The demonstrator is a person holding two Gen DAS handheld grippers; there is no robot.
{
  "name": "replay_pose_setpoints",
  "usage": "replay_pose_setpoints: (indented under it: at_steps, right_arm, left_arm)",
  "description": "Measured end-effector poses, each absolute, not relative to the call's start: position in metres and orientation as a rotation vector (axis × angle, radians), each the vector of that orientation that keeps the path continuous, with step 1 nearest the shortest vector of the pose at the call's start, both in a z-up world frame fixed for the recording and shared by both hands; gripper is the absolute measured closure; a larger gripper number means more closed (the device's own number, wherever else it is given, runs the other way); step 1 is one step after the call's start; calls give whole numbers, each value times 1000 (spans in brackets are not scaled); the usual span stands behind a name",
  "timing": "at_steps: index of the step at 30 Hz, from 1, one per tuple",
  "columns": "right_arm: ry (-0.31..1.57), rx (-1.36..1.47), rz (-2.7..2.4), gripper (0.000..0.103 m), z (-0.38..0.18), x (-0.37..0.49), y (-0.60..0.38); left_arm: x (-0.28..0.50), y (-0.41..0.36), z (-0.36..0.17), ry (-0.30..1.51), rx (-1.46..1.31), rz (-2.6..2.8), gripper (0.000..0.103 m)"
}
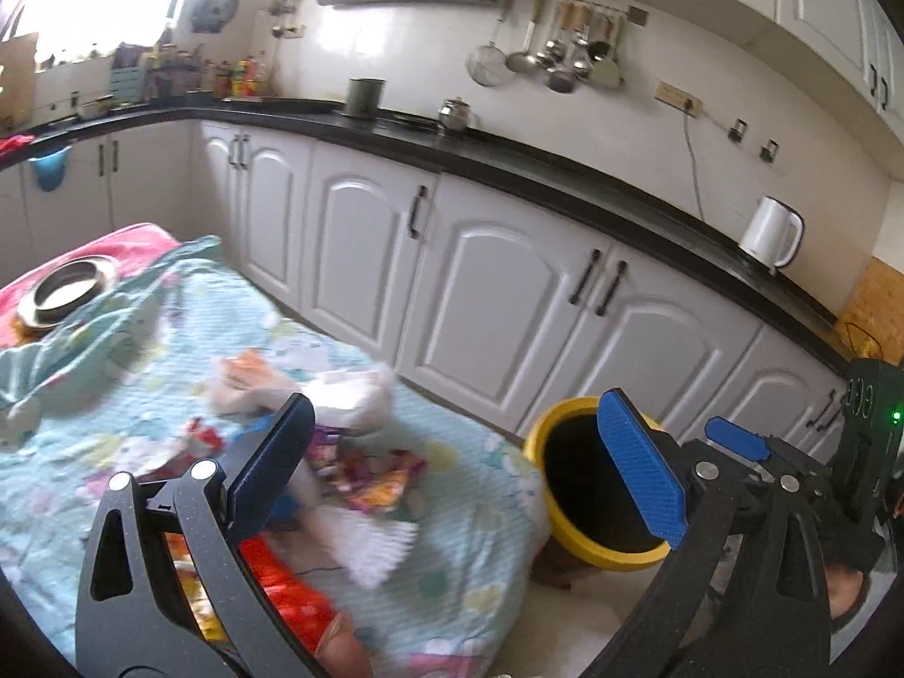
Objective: Collect trash
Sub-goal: 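Grasp the red snack wrapper with the left tool while the right tool grasps the white plastic bags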
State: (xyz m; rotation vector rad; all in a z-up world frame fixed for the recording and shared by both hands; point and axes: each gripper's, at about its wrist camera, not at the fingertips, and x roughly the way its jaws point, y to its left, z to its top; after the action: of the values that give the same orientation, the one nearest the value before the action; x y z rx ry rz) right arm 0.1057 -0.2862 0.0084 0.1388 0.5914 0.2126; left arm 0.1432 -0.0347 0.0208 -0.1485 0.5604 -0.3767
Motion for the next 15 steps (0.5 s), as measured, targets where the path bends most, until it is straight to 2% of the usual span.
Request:
replay_pose_setpoints:
  at_steps: [15]
  right_arm:
    - [647,58,435,24,-2,167,-188]
  left_arm:
    - [142,74,-7,607,-177,-173,11]
